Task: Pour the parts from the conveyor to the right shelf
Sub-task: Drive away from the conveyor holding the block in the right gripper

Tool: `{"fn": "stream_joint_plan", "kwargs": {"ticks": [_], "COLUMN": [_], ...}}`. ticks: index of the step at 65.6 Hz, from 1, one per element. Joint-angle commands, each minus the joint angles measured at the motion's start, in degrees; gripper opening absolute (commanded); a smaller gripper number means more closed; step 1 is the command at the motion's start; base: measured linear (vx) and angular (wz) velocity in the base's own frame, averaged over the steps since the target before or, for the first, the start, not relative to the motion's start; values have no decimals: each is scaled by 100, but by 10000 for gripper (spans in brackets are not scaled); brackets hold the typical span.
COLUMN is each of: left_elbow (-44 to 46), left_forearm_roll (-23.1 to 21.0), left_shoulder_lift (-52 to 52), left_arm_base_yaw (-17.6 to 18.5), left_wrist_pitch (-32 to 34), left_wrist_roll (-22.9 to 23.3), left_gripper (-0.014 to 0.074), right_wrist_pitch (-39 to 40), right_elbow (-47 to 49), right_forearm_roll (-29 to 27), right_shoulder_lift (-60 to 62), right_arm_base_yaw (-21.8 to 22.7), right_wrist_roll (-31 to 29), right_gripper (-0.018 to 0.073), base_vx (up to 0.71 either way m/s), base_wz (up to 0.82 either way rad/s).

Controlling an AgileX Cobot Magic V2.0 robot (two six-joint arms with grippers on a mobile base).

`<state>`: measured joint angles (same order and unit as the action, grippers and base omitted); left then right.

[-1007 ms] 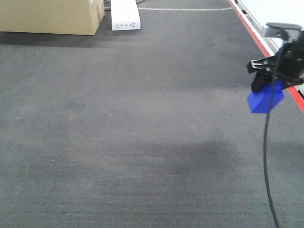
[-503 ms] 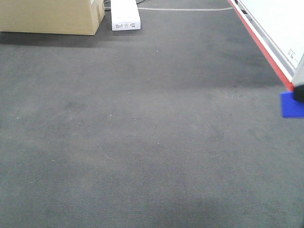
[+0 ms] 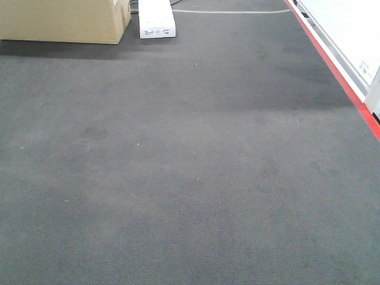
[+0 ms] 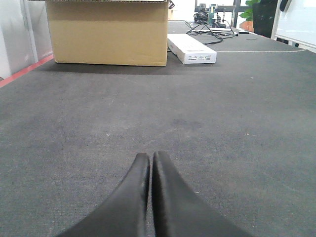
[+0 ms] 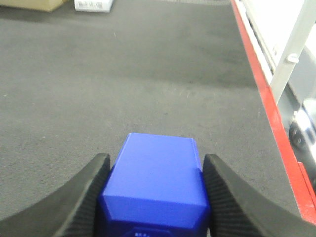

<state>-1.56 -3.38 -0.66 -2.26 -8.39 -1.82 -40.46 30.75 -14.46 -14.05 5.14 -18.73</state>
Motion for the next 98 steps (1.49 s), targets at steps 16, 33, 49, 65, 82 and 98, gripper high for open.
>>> {"fn": "stream_joint_plan", "kwargs": {"ticks": [16,33,49,65,82,98], "left_elbow": [116,116,116,116,116,116], "left_forearm_roll": [-46,-46,-46,-46,-46,-46], "left_shoulder_lift": [-13,-13,-13,-13,-13,-13], "left_arm_base_yaw": [37,37,37,37,37,37], "left_wrist_pitch": [435,435,435,435,435,435], "left_wrist_roll": [46,46,46,46,46,46], "left_gripper": [-6,-6,-6,-6,-6,-6], "right_wrist_pitch": [397,543,580,568,568,568], "right_elbow": [-305,-624,-624,-624,-624,-624], "right_forearm_roll": [-29,-29,-29,-29,-29,-29], "right_shoulder_lift": [597,789,789,789,789,789], "right_arm_base_yaw": [22,22,22,22,22,22], "right_wrist_roll": [-45,-45,-45,-45,-45,-45], "right_gripper": [-5,-5,-5,-5,-5,-5], "base_vx": [0,0,0,0,0,0], "base_wz": [0,0,0,0,0,0]}}
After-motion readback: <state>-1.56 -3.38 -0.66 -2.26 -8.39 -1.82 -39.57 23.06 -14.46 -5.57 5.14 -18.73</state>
